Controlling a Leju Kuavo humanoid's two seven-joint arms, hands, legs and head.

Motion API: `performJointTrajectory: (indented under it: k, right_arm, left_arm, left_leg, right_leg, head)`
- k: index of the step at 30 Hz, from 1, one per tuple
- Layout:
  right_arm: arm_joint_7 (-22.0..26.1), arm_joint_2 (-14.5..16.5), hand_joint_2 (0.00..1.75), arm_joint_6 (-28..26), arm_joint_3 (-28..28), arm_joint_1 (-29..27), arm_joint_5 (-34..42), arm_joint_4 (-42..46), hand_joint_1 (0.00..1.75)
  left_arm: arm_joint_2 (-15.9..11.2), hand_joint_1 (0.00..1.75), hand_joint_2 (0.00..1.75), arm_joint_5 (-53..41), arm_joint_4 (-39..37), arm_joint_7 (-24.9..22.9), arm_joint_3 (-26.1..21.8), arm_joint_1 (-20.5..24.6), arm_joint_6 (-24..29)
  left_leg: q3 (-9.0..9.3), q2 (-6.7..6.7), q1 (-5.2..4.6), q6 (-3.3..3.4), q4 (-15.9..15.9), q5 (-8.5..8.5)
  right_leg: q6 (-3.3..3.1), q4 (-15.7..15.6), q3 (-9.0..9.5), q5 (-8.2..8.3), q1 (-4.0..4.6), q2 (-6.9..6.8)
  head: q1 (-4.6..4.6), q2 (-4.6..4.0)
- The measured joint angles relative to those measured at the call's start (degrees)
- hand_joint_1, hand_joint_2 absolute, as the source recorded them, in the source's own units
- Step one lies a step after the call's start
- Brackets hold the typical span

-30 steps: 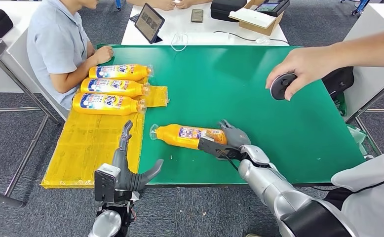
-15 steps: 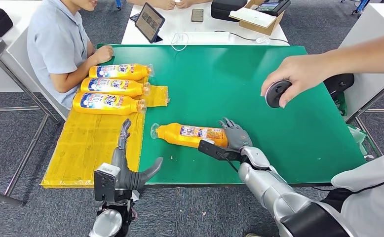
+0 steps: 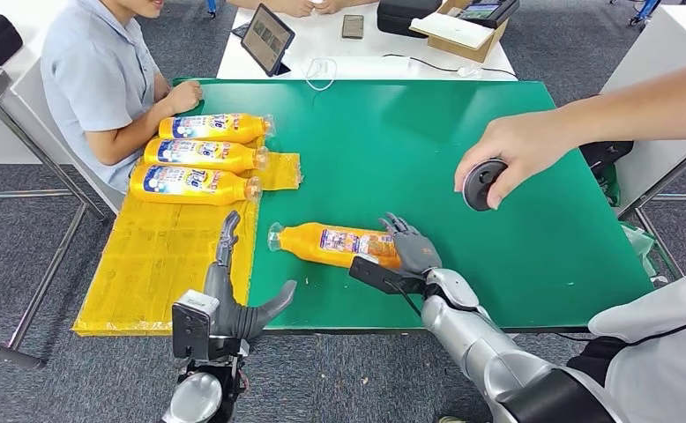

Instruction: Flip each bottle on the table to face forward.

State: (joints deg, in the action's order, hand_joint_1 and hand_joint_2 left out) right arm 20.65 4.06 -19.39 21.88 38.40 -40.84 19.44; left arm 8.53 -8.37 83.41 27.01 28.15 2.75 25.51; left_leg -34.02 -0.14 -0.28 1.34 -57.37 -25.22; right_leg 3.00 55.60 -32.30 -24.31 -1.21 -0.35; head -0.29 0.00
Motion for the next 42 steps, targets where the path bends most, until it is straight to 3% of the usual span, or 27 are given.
performJointTrajectory:
  k: [9,13,19,30,35,42]
  right_arm:
    - [-7.4,0.0,1.75,5.5,-1.1,0.5,-0.6,-0.4,0.0]
    - [-12.0,-0.1,1.75,10.0,-1.3,1.6,-0.8,-0.6,1.75]
    - [-11.0,-0.5,1.75,10.9,-1.7,1.9,-0.8,-0.6,1.75]
    - [-1.8,-0.3,1.75,5.9,-6.2,0.4,4.6,-0.8,1.75]
    - [4.4,0.8,1.75,6.0,-11.1,-1.0,11.5,-0.7,1.75]
    - [17.1,1.8,1.75,11.1,-17.4,-2.7,19.7,1.2,1.75]
  left_arm:
    - [0.2,0.0,1.75,0.9,-0.9,0.0,0.0,0.5,-0.1]
    - [0.2,0.0,1.75,1.2,-1.3,0.0,0.0,0.6,-0.2]
    - [0.2,0.0,1.75,1.8,-1.7,-0.1,0.0,0.7,-0.5]
    - [0.7,0.0,1.75,1.9,-1.7,0.8,0.0,0.7,-0.5]
    - [0.9,0.0,1.75,2.1,-1.7,1.5,0.0,0.7,0.4]
    - [1.0,0.0,1.75,2.7,-1.7,2.5,-0.1,0.7,1.5]
  left_leg:
    - [0.04,0.03,0.0,0.0,0.0,0.0]
    - [0.15,0.06,0.01,0.0,0.0,0.0]
    - [0.23,0.05,0.0,0.0,0.0,0.0]
    - [0.14,0.03,0.0,0.0,0.0,0.0]
    - [0.05,0.02,0.0,0.0,0.0,0.0]
    - [-0.03,-0.02,0.0,0.0,0.0,0.0]
  right_leg:
    - [0.0,0.0,0.01,0.0,0.0,0.01]
    - [-0.01,0.0,0.06,0.0,0.0,0.01]
    - [-0.01,0.0,0.15,0.0,0.0,0.01]
    - [-0.01,0.0,0.12,0.0,0.0,0.01]
    - [-0.01,0.0,0.05,0.0,0.01,0.0]
    - [-0.01,0.0,0.01,0.0,0.0,-0.01]
  head:
    - [0.01,0.0]
    - [-0.01,0.0]
    - [0.01,0.0]
    - [0.0,0.0]
    - [-0.01,0.0]
    - [0.0,0.0]
